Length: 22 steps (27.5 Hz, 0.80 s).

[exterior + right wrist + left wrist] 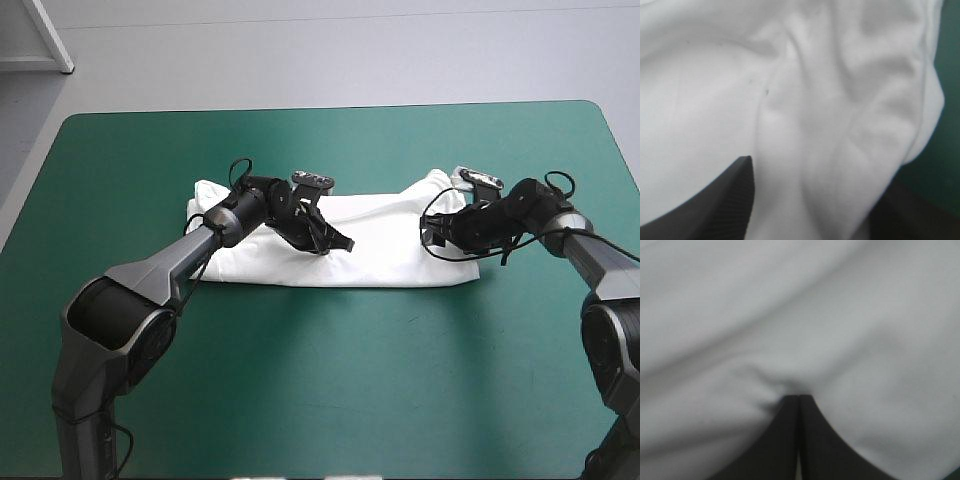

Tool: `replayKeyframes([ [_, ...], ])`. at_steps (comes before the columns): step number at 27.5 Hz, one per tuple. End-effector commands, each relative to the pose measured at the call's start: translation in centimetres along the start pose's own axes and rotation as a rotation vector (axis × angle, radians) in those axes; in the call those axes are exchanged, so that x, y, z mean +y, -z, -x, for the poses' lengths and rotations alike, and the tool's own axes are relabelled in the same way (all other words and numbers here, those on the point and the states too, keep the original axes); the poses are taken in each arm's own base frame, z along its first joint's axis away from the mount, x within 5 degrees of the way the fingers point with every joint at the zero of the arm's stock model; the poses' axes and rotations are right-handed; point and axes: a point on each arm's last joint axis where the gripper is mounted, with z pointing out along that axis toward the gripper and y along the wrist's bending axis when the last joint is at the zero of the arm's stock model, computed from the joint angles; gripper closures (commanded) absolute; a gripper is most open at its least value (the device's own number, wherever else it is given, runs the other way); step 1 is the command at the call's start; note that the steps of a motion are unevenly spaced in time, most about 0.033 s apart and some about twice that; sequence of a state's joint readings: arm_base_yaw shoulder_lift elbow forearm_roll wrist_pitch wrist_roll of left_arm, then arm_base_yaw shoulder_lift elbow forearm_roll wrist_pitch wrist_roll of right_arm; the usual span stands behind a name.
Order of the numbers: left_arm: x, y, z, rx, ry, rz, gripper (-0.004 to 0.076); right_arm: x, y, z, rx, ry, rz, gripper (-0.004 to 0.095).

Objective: Fold the cloth

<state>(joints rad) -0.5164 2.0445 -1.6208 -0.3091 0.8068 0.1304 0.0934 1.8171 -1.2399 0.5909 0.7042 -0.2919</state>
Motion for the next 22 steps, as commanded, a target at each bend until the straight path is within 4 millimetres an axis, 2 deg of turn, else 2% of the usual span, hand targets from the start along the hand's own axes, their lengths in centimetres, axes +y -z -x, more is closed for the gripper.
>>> replayKeyframes([
  [1, -0.8, 1.6, 0.9, -0.068, -0.002, -0.01, 0.0734, 1.5, 1.1, 0.6, -0.061, 0.018, 0.033, 0.0607],
  [4, -0.8, 1.6, 0.8, -0.064, -0.002, -0.01, 0.0734, 1.5, 1.1, 0.9, -0.091, 0.017, 0.024, 0.0877],
  [5, -0.8, 1.6, 0.8, -0.064, -0.002, -0.01, 0.0734, 1.4, 1.1, 1.0, -0.104, 0.016, 0.021, 0.0928],
  [10, -0.8, 1.6, 0.8, -0.064, -0.004, -0.009, 0.0734, 2.0, 2.2, 2.1, -0.146, 0.034, 0.032, 0.0924],
  [15, -0.8, 1.6, 0.8, -0.065, 0.001, -0.014, 0.0734, 3.9, 5.1, 3.3, -0.192, 0.047, 0.102, 0.0924],
  [18, -0.8, 1.6, 0.8, -0.065, 0.001, -0.014, 0.0734, 5.8, 7.5, 3.8, -0.236, 0.067, 0.164, 0.0924],
  [21, -0.8, 1.6, 0.8, -0.059, 0.003, -0.017, 0.0734, 9.7, 11.3, 4.5, -0.309, 0.109, 0.246, 0.0924],
  [22, -0.8, 1.6, 0.8, -0.057, 0.003, -0.018, 0.0734, 10.5, 11.7, 4.6, -0.315, 0.115, 0.261, 0.0924],
])
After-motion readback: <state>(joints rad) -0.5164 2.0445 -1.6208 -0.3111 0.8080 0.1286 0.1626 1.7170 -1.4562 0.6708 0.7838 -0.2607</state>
